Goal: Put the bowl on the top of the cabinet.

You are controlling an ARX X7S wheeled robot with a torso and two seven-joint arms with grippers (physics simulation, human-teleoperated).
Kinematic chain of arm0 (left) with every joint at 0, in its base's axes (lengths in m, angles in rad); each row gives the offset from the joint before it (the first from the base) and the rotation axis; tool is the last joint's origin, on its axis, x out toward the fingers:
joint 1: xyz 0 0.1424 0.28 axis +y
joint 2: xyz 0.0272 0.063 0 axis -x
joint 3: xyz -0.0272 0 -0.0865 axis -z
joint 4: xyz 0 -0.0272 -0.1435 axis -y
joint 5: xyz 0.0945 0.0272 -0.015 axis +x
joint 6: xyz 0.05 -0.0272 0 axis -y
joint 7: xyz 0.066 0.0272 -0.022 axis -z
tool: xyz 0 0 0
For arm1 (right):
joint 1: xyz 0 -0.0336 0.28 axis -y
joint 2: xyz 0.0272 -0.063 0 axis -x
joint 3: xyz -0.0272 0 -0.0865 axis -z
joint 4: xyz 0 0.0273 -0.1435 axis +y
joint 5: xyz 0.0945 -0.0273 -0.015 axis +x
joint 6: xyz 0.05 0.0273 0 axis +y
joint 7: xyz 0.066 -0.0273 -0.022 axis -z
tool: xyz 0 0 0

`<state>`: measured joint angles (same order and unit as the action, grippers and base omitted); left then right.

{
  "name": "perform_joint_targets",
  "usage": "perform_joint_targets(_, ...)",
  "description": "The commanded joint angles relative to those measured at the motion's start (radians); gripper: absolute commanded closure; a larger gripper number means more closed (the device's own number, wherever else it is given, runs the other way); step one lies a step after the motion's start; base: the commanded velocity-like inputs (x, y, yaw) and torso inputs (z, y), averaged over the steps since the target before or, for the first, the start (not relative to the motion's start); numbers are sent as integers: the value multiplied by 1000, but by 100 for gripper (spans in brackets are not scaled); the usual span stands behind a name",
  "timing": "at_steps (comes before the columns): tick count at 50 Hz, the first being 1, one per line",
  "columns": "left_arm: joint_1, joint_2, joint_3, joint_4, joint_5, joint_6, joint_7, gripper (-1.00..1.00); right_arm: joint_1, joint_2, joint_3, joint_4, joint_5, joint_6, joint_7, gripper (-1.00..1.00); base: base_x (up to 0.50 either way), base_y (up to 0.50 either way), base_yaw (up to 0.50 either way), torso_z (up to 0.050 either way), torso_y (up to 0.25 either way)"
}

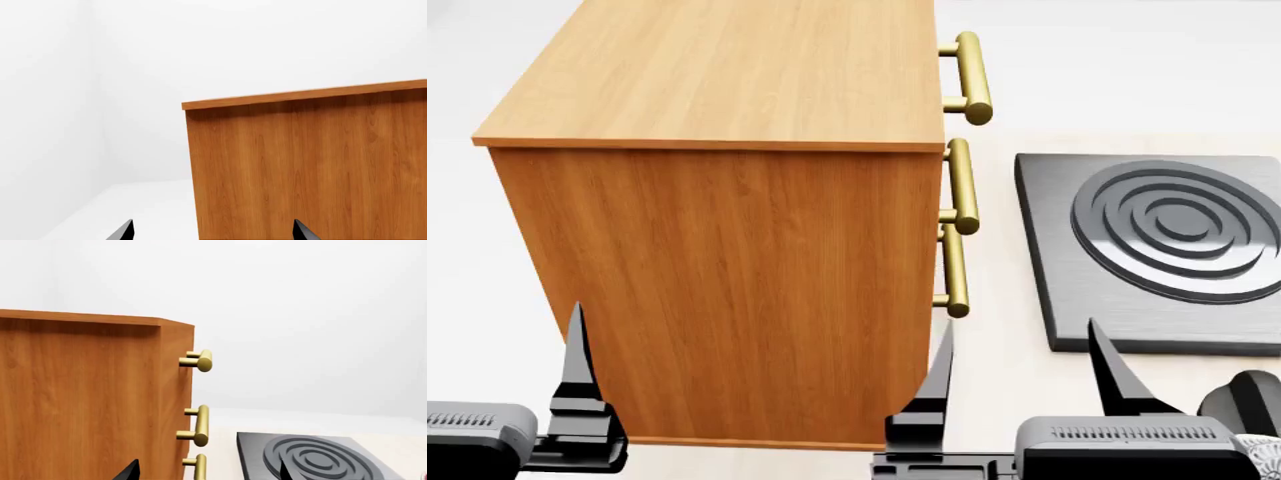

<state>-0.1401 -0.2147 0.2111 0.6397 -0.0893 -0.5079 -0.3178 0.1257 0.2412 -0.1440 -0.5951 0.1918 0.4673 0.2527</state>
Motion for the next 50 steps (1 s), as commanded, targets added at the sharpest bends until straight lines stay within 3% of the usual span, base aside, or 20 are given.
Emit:
perform_joint_targets(1, 1, -5, 4, -2, -5, 3, -6, -100, -1, 6, -2, -1, -1, 1, 13, -100, 0, 0, 0, 0, 0)
perform_joint_targets(9, 1, -8, 4, -7, -9, 4, -11, -100, 12, 25, -48, -8, -71, 80, 56, -100, 0, 0, 0, 0, 0)
perform_joint_targets(13, -3, -10, 4, -13, -13, 4, -12, -100, 18, 32, -13, -55, -18, 160, 43, -100, 0, 0, 0, 0, 0)
perform_joint_targets(21, -1, -9, 1, -27, -26, 18, -13, -100, 21, 115, 30, -247, -8, 427, 54, -100, 0, 0, 0, 0, 0)
perform_joint_targets(25, -7, -11, 1, -25, -28, 9, -15, -100, 42, 112, 122, -332, 129, 663, -14, -100, 0, 0, 0, 0, 0)
perform_joint_targets(33, -13, -16, 11, -26, -25, 1, -20, -100, 50, 145, 193, -432, 177, 862, -12, -100, 0, 0, 0, 0, 0)
perform_joint_targets(38, -12, -19, 5, -30, -31, 3, -23, -100, 45, 282, 270, -451, 500, 916, 220, -100, 0, 0, 0, 0, 0)
perform_joint_targets(42, -13, -20, 12, -19, -29, -5, -28, -100, 3, 411, 289, -450, 678, 865, 399, -100, 0, 0, 0, 0, 0)
perform_joint_targets(50, -18, -24, 22, -13, -26, -13, -34, -100, -56, 513, 308, -445, 794, 791, 519, -100, 0, 0, 0, 0, 0)
